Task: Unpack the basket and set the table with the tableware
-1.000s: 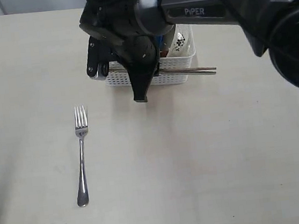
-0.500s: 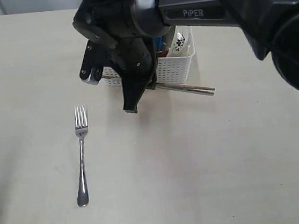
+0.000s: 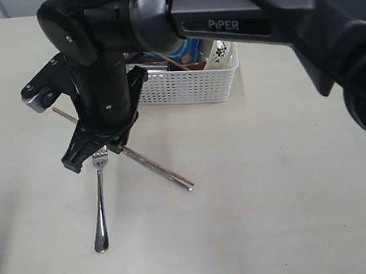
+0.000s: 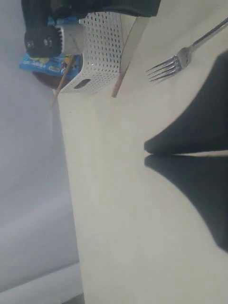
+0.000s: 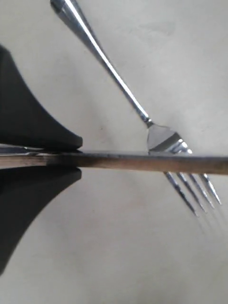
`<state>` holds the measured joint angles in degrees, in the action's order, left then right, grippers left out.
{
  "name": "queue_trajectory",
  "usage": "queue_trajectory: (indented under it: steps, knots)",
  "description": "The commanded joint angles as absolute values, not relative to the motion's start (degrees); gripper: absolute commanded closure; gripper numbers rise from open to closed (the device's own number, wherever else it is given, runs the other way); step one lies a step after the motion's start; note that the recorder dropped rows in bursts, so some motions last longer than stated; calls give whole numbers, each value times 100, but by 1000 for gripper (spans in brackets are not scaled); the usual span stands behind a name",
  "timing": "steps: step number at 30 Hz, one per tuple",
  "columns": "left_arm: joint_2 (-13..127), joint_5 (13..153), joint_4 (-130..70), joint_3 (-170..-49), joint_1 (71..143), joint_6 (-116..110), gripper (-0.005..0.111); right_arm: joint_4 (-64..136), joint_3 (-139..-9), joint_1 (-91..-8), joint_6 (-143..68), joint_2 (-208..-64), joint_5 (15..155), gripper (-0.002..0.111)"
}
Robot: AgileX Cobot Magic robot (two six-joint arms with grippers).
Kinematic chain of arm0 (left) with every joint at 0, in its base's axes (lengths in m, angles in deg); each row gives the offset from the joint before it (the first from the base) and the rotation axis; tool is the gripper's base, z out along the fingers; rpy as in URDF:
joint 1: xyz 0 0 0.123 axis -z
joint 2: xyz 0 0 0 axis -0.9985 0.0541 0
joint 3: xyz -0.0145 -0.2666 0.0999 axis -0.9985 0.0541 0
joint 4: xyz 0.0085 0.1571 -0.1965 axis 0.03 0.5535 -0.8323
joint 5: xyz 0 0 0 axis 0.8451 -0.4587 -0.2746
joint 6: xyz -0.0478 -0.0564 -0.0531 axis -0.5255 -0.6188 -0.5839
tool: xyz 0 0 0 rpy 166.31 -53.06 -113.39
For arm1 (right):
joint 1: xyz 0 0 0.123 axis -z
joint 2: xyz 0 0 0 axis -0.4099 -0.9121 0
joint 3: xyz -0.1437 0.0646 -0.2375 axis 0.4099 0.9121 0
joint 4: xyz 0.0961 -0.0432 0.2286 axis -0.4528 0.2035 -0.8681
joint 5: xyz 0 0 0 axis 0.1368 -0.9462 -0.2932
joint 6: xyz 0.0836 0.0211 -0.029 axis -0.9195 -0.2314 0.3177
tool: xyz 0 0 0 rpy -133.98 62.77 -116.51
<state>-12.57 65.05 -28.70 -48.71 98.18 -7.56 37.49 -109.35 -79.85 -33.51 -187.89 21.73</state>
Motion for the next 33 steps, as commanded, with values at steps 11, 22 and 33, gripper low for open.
queue_trajectory:
  steps: [11,22,33]
  knots:
    - [-1272,6551,-2842,-4861,9817,-776,107,3620,-10671,-7101,-4294,-18731,1664,109]
    - [-1272,6551,-2842,-4861,9817,-776,107,3620,-9747,-6645,-4059,-18929,2230,109]
    - [-1272,6551,-2842,-4861,9817,-776,107,3549,-9747,-6645,-4132,-19426,1979,109]
